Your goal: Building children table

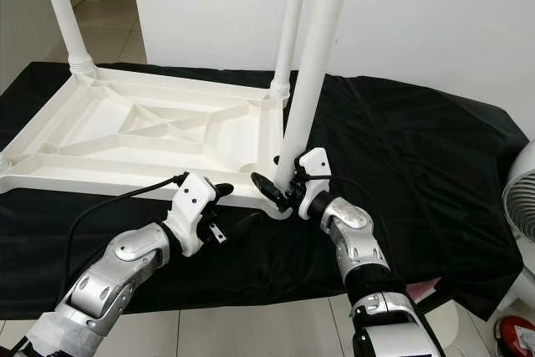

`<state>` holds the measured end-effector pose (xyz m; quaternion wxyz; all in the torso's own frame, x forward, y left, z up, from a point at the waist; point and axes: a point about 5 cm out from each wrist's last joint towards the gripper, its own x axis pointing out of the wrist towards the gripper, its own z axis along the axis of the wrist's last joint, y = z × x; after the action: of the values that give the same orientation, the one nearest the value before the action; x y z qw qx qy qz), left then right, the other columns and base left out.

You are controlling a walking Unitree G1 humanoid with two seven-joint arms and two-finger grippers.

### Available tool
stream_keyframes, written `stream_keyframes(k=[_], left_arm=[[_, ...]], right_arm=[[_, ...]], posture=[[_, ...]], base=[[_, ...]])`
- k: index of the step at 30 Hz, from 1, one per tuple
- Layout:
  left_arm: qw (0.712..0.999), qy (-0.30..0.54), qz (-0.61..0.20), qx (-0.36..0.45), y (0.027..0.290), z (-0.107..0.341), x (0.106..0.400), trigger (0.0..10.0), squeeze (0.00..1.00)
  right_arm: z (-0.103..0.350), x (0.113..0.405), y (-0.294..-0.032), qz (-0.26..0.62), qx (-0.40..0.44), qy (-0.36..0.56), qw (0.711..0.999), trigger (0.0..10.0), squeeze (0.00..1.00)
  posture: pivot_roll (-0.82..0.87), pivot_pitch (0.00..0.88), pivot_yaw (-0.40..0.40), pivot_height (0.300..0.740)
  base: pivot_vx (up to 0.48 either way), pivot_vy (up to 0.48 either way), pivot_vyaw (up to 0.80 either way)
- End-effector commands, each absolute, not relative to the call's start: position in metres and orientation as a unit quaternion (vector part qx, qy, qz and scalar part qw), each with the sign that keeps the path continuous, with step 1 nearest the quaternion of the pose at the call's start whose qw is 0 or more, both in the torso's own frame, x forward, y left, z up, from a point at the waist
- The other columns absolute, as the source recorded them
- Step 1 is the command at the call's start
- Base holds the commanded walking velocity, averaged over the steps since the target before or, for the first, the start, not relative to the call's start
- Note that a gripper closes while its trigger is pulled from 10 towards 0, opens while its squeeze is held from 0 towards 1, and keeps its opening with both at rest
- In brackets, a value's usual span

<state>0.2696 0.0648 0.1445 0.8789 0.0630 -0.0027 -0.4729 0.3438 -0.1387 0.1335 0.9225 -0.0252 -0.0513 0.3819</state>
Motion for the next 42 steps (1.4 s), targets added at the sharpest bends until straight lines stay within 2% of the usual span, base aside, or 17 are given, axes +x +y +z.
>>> stream_keyframes(k=[1, 8, 9, 10, 11, 14, 15, 18, 20, 23, 25, 28, 31, 39, 40, 41, 42], left_arm=[[0.881, -0.004, -0.468, 0.07, 0.065, 0.147, 0.27, 10.0, 0.0], [0.885, -0.01, -0.46, 0.068, 0.064, 0.15, 0.27, 10.0, 0.0], [0.885, -0.01, -0.461, 0.068, 0.063, 0.15, 0.27, 10.0, 0.0], [0.885, -0.01, -0.461, 0.068, 0.063, 0.15, 0.27, 10.0, 0.0], [0.885, -0.01, -0.461, 0.067, 0.063, 0.15, 0.27, 10.0, 0.0], [0.885, -0.008, -0.461, 0.064, 0.062, 0.15, 0.27, 10.0, 0.0], [0.885, -0.008, -0.461, 0.062, 0.062, 0.15, 0.269, 10.0, 0.0], [0.885, -0.008, -0.461, 0.062, 0.062, 0.15, 0.269, 10.0, 0.0], [0.886, -0.008, -0.459, 0.06, 0.061, 0.15, 0.27, 10.0, 0.0], [0.887, -0.008, -0.459, 0.058, 0.061, 0.15, 0.271, 10.0, 0.0], [0.887, -0.01, -0.459, 0.056, 0.06, 0.152, 0.271, 10.0, 0.0], [0.886, -0.01, -0.46, 0.056, 0.06, 0.152, 0.272, 10.0, 0.0], [0.886, -0.011, -0.46, 0.056, 0.059, 0.153, 0.274, 10.0, 0.0], [0.89, -0.016, -0.453, 0.056, 0.06, 0.157, 0.279, 10.0, 0.0], [0.891, -0.019, -0.451, 0.056, 0.06, 0.159, 0.281, 10.0, 0.0], [0.891, -0.02, -0.45, 0.055, 0.06, 0.16, 0.282, 10.0, 0.0], [0.891, -0.021, -0.451, 0.055, 0.059, 0.161, 0.282, 10.0, 0.0]], right_arm=[[0.128, 0.342, -0.133, 0.399, -0.03, -0.041, 0.915, 0.0, 0.0], [0.119, 0.34, -0.135, 0.394, -0.022, -0.028, 0.919, 0.0, 0.0], [0.119, 0.339, -0.135, 0.387, -0.014, -0.03, 0.921, 3.8, 0.0], [0.119, 0.339, -0.135, 0.387, -0.014, -0.03, 0.921, 3.8, 0.0], [0.12, 0.339, -0.134, 0.381, -0.004, -0.032, 0.924, 10.0, 0.0], [0.121, 0.337, -0.132, 0.363, 0.008, -0.033, 0.931, 10.0, 0.0], [0.12, 0.338, -0.132, 0.321, 0.0, -0.022, 0.947, 10.0, 0.0], [0.119, 0.339, -0.133, 0.301, -0.005, -0.016, 0.953, 10.0, 0.0], [0.118, 0.34, -0.131, 0.252, 0.004, -0.007, 0.968, 10.0, 0.0], [0.118, 0.339, -0.13, 0.241, 0.008, -0.006, 0.971, 10.0, 0.0], [0.116, 0.337, -0.123, 0.179, 0.048, 0.01, 0.983, 10.0, 0.0], [0.116, 0.335, -0.119, 0.15, 0.054, 0.01, 0.987, 10.0, 0.0], [0.118, 0.332, -0.11, 0.052, 0.073, 0.012, 0.996, 10.0, 0.0], [0.125, 0.327, -0.098, 0.04, 0.09, 0.001, 0.995, 10.0, 0.0], [0.129, 0.326, -0.099, 0.046, 0.091, -0.008, 0.995, 10.0, 0.52], [0.131, 0.326, -0.101, 0.05, 0.091, -0.013, 0.995, 10.0, 0.52], [0.133, 0.324, -0.104, 0.049, 0.095, -0.014, 0.994, 10.0, 1.0]], posture=[[0.1, 0.0, -0.081, 0.74], [0.1, 0.0, -0.087, 0.74], [0.09, 0.0, -0.091, 0.74], [0.09, 0.0, -0.091, 0.74], [0.09, 0.0, -0.092, 0.74], [0.09, 0.0, -0.096, 0.74], [0.09, 0.0, -0.099, 0.74], [0.09, 0.0, -0.099, 0.74], [0.08, 0.0, -0.1, 0.74], [0.08, 0.0, -0.099, 0.74], [0.07, 0.009, -0.1, 0.74], [0.07, 0.013, -0.099, 0.74], [0.07, 0.023, -0.102, 0.74], [0.07, 0.04, -0.107, 0.74], [0.07, 0.042, -0.109, 0.74], [0.07, 0.042, -0.109, 0.74], [0.06, 0.046, -0.11, 0.74]], base=[[0.0, 0.0, 0.0], [0.0, 0.0, 0.0], [0.0, 0.0, 0.0], [0.0, 0.0, 0.0], [0.0, 0.0, 0.0], [0.0, 0.0, 0.0], [0.0, 0.0, 0.0], [0.0, 0.0, 0.0], [0.0, 0.0, 0.0], [0.0, 0.0, 0.0], [0.0, 0.0, 0.0], [0.0, 0.0, 0.0], [0.0, 0.0, 0.0], [0.0, 0.0, 0.0], [0.0, 0.0, 0.0], [0.0, 0.0, 0.0], [0.0, 0.0, 0.0]])
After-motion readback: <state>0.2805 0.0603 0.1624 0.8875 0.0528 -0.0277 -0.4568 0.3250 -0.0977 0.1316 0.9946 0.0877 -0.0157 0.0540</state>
